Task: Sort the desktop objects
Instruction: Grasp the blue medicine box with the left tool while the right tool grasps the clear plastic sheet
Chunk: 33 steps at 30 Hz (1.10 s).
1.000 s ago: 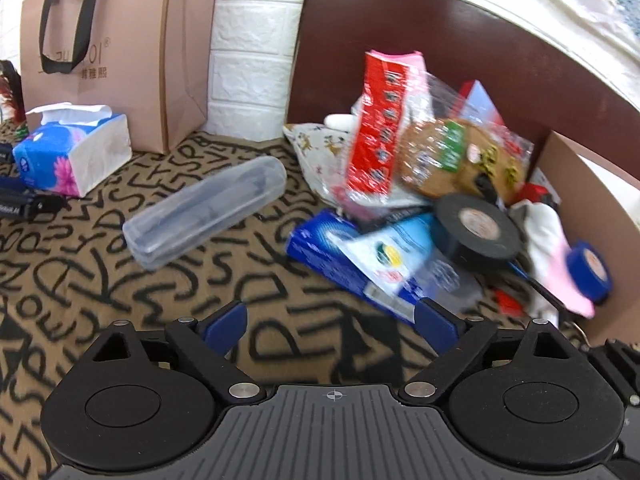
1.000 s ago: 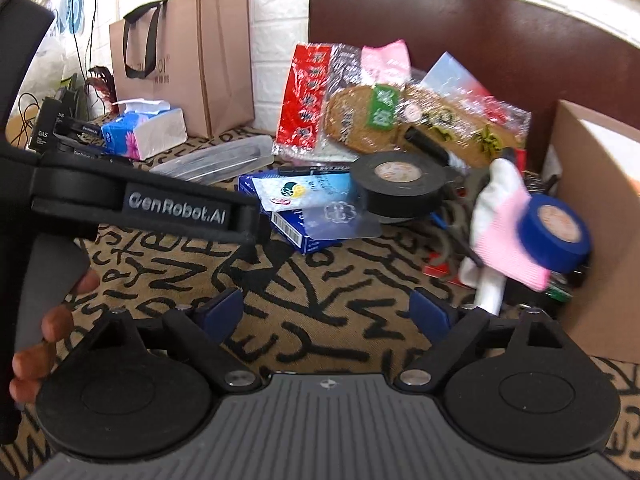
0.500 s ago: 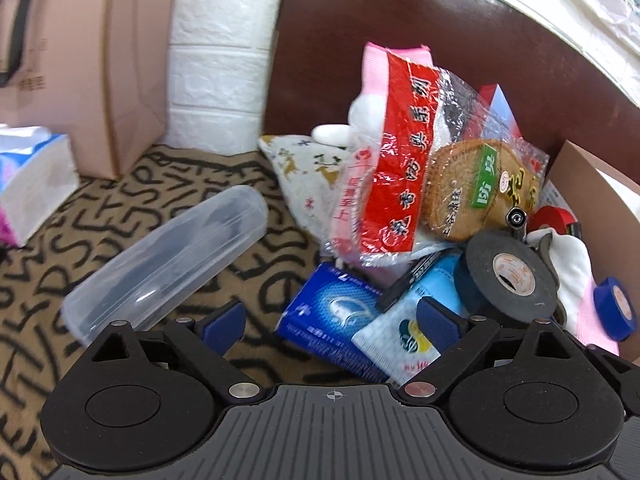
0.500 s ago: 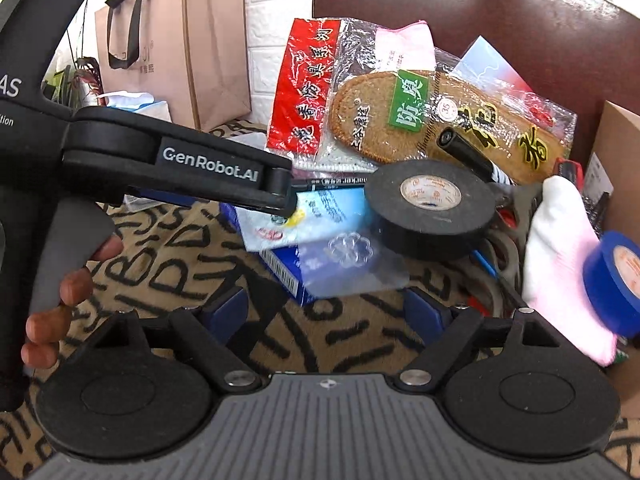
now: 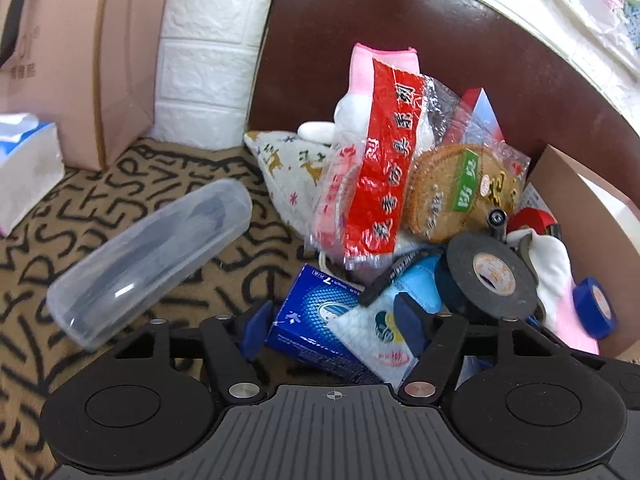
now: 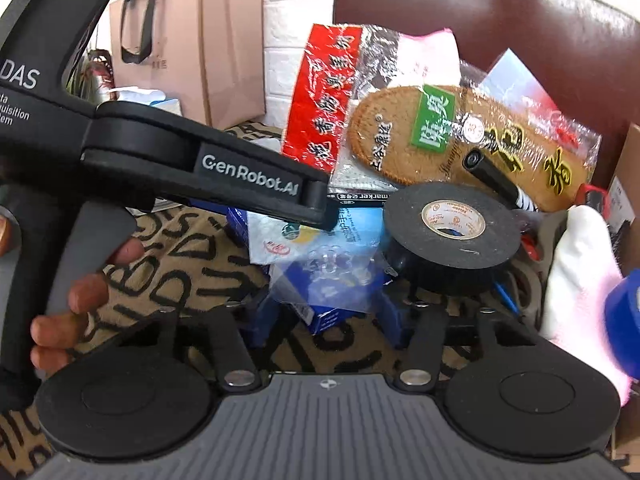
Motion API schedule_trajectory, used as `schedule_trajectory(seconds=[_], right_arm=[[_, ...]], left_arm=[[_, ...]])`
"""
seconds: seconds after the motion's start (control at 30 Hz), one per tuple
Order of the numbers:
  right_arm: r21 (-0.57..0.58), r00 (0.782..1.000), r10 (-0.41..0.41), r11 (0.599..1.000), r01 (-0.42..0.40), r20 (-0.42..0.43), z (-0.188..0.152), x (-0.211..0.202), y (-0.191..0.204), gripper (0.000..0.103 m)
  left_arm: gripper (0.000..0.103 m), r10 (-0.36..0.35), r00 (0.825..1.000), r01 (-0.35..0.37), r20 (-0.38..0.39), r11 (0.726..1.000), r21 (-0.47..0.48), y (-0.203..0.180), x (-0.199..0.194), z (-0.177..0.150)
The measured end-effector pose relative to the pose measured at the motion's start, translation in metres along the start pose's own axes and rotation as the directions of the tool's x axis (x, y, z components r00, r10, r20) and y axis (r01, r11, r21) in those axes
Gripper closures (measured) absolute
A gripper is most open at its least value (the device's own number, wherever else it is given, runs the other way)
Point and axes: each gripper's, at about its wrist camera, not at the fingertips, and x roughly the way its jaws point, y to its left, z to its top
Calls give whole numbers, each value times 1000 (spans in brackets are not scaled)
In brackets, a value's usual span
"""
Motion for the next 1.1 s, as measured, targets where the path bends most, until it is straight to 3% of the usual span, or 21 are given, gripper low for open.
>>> schedule_trajectory(seconds=[0.17, 0.43, 0.67, 0.9, 1.03, 1.1], right_arm=[[-11, 1000, 12, 1000, -12, -12, -10, -18, 3, 48], [-13, 997, 69, 997, -70, -26, -44, -76, 16, 48], [-17, 993, 109, 994, -110, -36, -61, -115, 36, 48], [-13, 992, 122, 992, -122, -33, -77, -138, 37, 43], [-41, 996, 87, 995, -88, -19, -80, -143, 34, 31], [-57, 997, 76, 995, -76, -16, -79, -142, 33, 31]], left_arm=[[42, 5, 1000, -5, -11, 1000, -6, -5, -24, -19], [42, -47, 998, 46, -46, 999, -18, -17, -71, -67], [17, -75, 994, 75, -75, 997, -2, -34, -97, -99], [15, -58, 995, 57, -81, 998, -12, -36, -114, -114], [14, -40, 996, 37, -78, 999, -34, -30, -120, -113], [14, -43, 996, 41, -80, 999, -28, -29, -123, -113]])
